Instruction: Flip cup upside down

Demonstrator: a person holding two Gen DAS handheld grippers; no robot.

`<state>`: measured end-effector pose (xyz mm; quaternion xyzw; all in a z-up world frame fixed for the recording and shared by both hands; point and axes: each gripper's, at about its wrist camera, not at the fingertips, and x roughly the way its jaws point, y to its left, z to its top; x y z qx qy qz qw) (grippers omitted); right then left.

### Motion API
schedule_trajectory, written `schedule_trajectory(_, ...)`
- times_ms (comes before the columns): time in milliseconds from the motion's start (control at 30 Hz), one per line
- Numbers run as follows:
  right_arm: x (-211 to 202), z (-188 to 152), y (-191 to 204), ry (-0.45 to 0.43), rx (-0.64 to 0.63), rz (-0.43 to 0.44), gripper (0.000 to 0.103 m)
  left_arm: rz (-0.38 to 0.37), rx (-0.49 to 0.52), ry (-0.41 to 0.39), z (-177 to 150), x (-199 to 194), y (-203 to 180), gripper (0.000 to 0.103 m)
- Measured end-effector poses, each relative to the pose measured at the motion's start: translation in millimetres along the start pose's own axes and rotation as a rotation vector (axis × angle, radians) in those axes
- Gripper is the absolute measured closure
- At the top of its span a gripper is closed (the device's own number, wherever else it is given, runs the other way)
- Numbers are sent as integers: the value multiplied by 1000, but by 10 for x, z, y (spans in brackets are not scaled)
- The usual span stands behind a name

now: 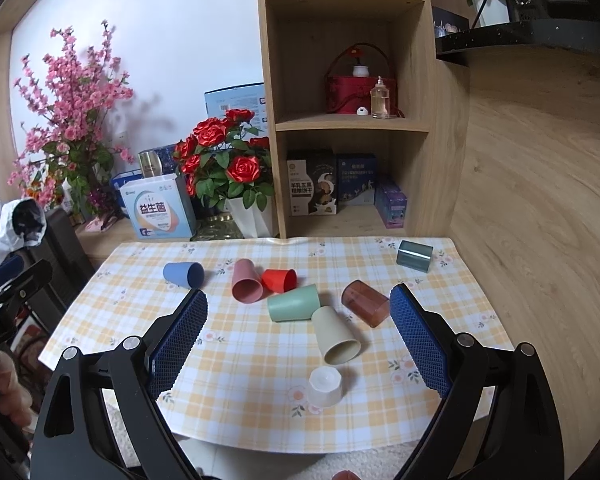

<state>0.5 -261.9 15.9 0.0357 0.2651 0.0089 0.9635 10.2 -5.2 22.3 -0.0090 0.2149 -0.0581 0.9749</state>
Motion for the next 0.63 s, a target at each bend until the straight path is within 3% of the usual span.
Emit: schedule_trajectory(633,15,-1,-12,3,0,-3,13,-8,10,3,-6,-7,-31,6)
